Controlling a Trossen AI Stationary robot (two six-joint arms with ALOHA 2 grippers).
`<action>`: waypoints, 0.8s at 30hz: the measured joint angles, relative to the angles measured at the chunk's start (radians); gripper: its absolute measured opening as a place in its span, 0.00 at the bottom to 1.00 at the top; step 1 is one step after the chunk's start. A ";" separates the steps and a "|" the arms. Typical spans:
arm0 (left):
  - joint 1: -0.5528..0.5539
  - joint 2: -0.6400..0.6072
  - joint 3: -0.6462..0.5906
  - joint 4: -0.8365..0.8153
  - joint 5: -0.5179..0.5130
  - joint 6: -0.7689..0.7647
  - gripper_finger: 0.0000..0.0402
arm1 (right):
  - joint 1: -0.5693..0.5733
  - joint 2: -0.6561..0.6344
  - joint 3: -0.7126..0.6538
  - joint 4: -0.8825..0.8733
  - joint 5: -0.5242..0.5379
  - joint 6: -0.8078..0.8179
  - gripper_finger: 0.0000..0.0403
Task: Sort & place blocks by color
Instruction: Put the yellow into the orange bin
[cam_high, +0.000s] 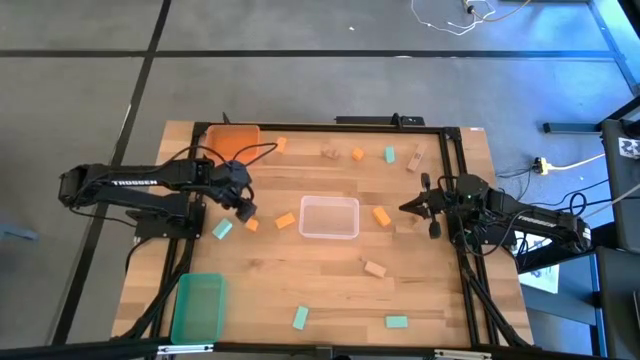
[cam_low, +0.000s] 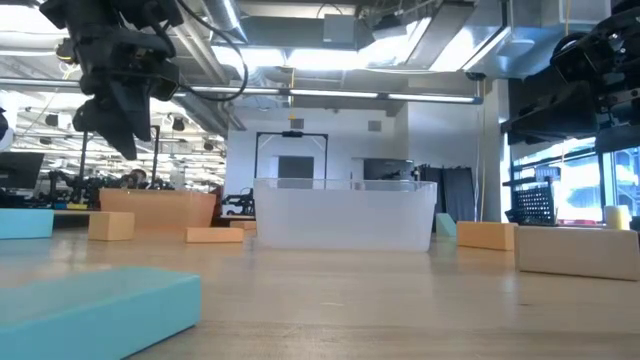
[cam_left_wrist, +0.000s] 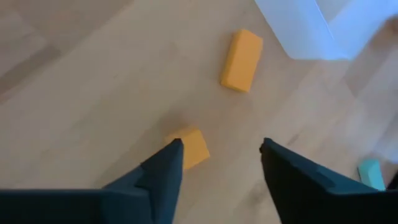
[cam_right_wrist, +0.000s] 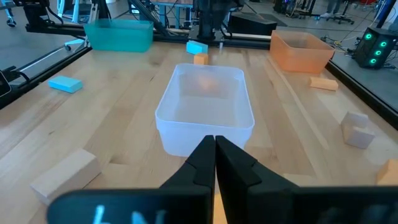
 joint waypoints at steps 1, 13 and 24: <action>0.000 0.000 0.000 0.000 0.006 0.015 0.55 | 0.000 0.000 0.000 0.000 0.000 0.000 0.04; -0.108 0.072 0.000 0.004 -0.061 -0.045 0.64 | 0.000 0.000 0.000 0.000 0.000 0.000 0.04; -0.189 0.241 0.000 0.010 -0.162 -0.288 0.65 | 0.000 0.000 0.000 0.000 0.000 0.000 0.04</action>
